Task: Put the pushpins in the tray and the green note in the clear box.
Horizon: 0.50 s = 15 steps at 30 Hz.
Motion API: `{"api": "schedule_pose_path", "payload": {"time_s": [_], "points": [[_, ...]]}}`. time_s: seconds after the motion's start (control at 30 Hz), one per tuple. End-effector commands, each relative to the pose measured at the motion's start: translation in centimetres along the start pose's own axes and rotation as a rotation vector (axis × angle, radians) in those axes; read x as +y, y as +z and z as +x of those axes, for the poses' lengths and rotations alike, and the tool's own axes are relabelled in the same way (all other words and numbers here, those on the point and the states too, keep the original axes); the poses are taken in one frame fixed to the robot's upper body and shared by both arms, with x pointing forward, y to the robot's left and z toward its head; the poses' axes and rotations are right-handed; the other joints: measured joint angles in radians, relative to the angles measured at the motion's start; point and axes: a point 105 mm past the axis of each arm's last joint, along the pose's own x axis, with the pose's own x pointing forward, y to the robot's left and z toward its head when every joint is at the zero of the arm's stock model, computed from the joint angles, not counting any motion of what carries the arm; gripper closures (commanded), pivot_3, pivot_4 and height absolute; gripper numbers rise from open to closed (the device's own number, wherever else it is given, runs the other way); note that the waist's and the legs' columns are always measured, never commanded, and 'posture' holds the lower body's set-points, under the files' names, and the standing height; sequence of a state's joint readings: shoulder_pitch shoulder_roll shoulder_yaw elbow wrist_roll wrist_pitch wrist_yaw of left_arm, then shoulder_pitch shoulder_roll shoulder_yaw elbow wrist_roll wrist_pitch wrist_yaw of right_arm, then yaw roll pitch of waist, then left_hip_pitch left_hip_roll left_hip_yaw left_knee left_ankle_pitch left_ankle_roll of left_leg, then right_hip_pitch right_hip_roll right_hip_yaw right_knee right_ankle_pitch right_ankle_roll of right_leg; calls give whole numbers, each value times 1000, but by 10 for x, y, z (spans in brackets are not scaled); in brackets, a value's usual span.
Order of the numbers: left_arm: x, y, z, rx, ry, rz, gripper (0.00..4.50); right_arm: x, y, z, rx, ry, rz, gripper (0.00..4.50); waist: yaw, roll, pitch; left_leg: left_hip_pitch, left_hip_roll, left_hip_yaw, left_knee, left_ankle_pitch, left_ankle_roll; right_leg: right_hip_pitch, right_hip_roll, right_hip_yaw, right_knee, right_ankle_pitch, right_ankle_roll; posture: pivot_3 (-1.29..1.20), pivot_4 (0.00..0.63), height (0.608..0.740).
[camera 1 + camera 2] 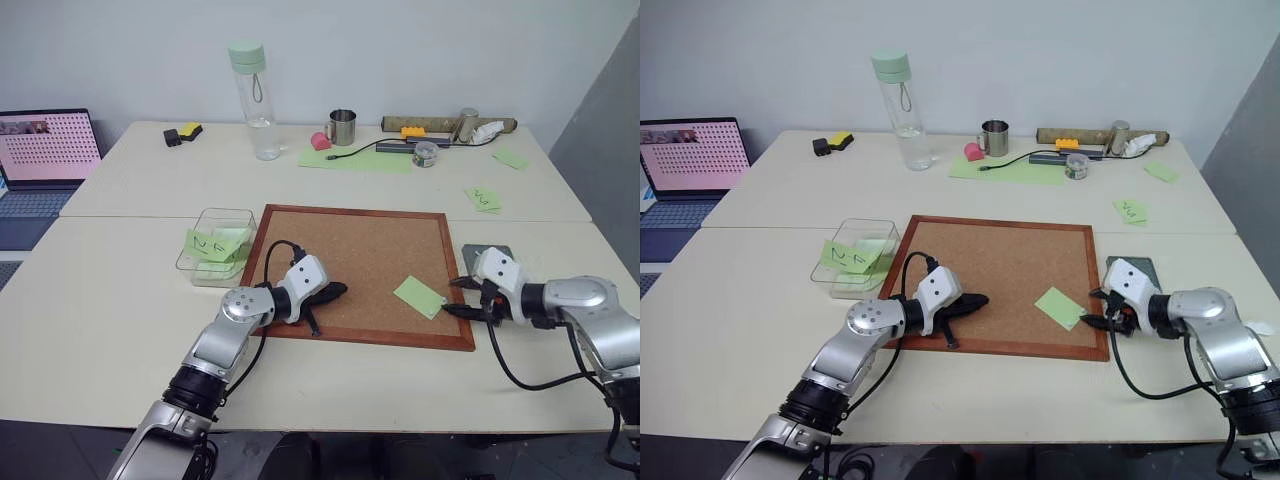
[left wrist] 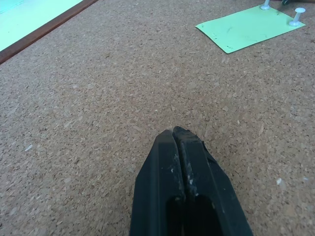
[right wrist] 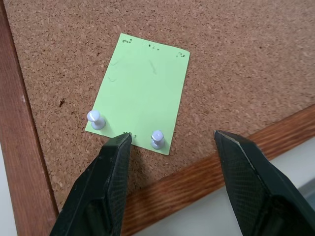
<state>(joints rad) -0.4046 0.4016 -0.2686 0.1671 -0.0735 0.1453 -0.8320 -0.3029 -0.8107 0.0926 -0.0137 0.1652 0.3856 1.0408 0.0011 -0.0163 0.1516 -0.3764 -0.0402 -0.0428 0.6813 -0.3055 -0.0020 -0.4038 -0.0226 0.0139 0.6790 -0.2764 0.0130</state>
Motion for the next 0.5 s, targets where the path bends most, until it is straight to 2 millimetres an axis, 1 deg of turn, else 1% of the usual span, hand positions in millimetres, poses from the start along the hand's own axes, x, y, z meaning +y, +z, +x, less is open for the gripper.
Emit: {"api": "schedule_pose_path", "payload": {"time_s": [0.03, 0.23, 0.37, 0.4, 0.5], "points": [[-2, -20, -4, 77, 3, -31, 4500, -5, 10, -3, -37, -9, -33, 2243, 0, 0, 0, 0, 0, 0, 0, 0, 0, 0, 0, 0, 0, 0, 0, 0, 150, 740], [-2, -19, -4, 70, 7, -41, 4500, -1, 2, -2, -27, 14, -7, 3416, 0, 0, 0, 0, 0, 0, 0, 0, 0, 0, 0, 0, 0, 0, 0, 0, 150, 740], [-2, -19, -4, 71, 11, -44, 4500, 0, 1, -3, -29, 25, -2, 4297, 0, 0, 0, 0, 0, 0, 0, 0, 0, 0, 0, 0, 0, 0, 0, 0, 150, 740], [-2, -20, -4, 72, 11, -45, 4500, 0, 1, -4, -30, 28, -1, 4460, 0, 0, 0, 0, 0, 0, 0, 0, 0, 0, 0, 0, 0, 0, 0, 0, 150, 740], [-3, -21, -4, 79, 7, -44, 4500, 0, 3, -5, -42, 27, 4, 4460, 0, 0, 0, 0, 0, 0, 0, 0, 0, 0, 0, 0, 0, 0, 0, 0, 150, 740]]}}
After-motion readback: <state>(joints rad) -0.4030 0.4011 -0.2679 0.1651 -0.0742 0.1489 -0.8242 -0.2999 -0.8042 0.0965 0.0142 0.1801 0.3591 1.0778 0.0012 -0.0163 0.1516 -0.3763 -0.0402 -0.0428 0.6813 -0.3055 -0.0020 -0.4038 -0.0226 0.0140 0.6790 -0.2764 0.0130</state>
